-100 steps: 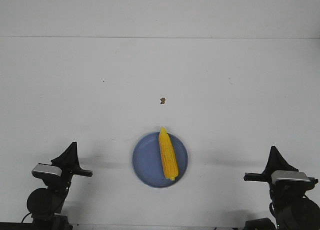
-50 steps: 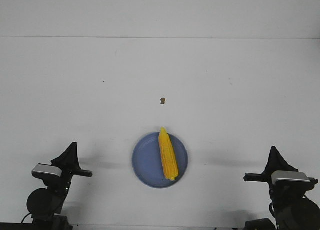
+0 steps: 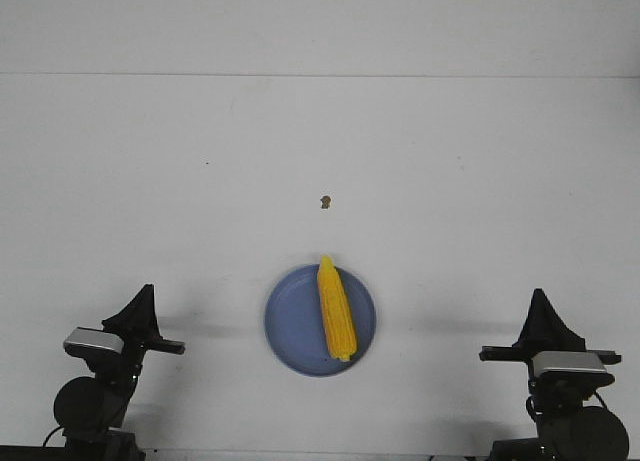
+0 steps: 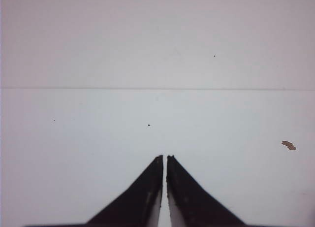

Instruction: Place corn on plate with both arms

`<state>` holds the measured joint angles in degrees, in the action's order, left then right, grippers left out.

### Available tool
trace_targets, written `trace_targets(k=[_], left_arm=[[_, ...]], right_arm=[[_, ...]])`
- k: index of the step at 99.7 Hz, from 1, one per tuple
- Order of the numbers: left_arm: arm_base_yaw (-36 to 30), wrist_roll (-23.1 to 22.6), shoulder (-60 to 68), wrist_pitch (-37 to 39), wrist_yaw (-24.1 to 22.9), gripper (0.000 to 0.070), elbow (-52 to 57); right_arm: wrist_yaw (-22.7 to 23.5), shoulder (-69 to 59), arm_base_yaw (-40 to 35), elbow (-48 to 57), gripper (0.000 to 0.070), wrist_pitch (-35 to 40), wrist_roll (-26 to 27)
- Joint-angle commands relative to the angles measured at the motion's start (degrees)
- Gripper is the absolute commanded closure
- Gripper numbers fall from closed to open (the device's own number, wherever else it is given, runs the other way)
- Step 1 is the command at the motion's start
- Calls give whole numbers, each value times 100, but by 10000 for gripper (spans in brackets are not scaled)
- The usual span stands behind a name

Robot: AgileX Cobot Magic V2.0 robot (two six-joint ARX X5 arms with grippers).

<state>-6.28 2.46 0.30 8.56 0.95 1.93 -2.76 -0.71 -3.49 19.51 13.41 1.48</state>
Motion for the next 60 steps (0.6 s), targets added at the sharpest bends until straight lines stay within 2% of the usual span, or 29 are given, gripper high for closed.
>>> trace_targets(k=[1, 16, 60], left_arm=[[-7, -24, -11, 52, -15, 688, -114], [-7, -24, -11, 52, -13, 688, -114], [-4, -24, -11, 52, -15, 688, -114]], right_arm=[[203, 61, 66, -175, 700, -243, -42], [389, 61, 229, -629, 700, -614, 24], [498, 63, 321, -1753, 700, -2006, 81]])
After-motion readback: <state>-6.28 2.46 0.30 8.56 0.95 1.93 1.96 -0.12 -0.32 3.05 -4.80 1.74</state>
